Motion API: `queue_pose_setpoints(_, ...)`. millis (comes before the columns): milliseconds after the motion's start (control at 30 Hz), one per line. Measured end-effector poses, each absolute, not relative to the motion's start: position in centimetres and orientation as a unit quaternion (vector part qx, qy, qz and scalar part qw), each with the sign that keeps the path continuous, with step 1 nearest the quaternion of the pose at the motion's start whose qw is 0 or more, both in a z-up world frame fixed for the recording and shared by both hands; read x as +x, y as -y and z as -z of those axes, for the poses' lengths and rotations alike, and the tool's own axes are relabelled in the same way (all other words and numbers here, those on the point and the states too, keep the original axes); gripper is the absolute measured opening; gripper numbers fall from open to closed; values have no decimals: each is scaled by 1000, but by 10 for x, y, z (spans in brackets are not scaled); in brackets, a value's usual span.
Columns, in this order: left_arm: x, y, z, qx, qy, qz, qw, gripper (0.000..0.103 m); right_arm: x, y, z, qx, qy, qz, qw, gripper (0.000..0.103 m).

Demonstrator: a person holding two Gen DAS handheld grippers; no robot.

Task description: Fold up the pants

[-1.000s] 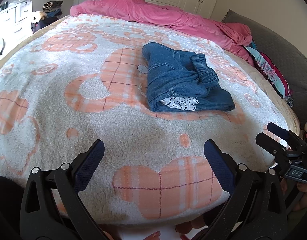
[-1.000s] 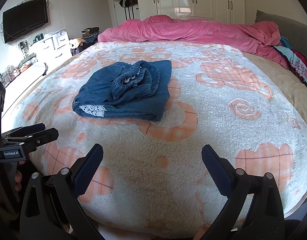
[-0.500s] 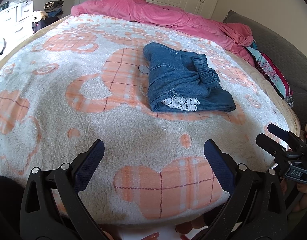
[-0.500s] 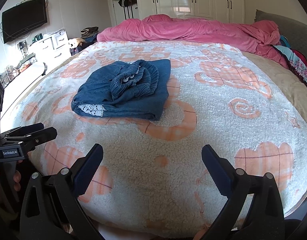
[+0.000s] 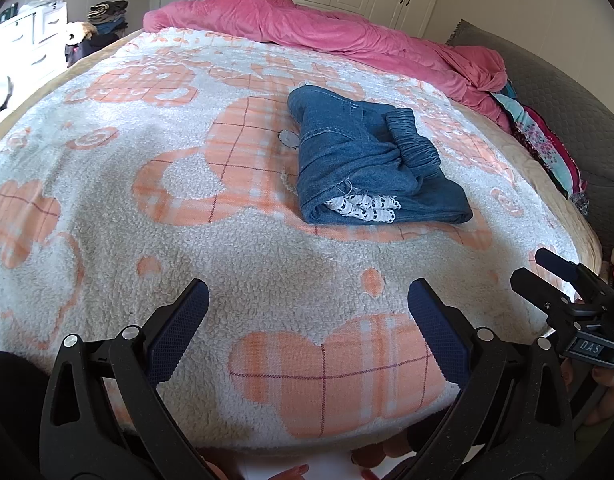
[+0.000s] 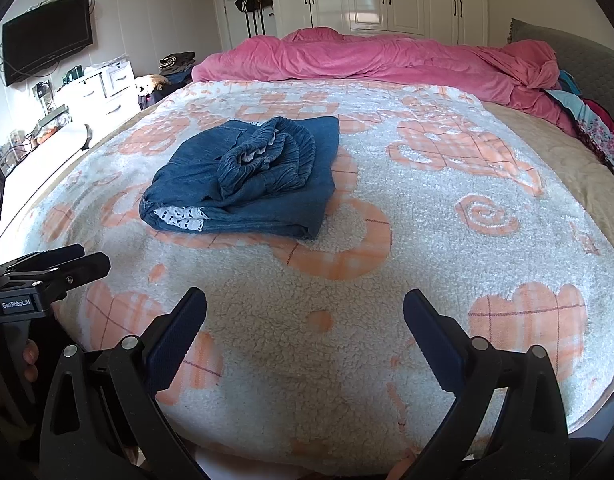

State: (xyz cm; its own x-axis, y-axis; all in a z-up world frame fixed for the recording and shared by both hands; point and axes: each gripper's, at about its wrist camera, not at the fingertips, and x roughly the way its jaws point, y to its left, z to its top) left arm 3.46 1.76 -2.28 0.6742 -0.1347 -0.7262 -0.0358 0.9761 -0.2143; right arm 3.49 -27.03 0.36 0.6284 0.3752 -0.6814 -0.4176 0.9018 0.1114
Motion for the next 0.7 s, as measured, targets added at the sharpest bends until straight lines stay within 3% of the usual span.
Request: queue_pose_setpoints(700, 44, -31, 5, -77, -386, -26, 919, 94, 65, 301, -4, -24, -380, -147, 913, 98)
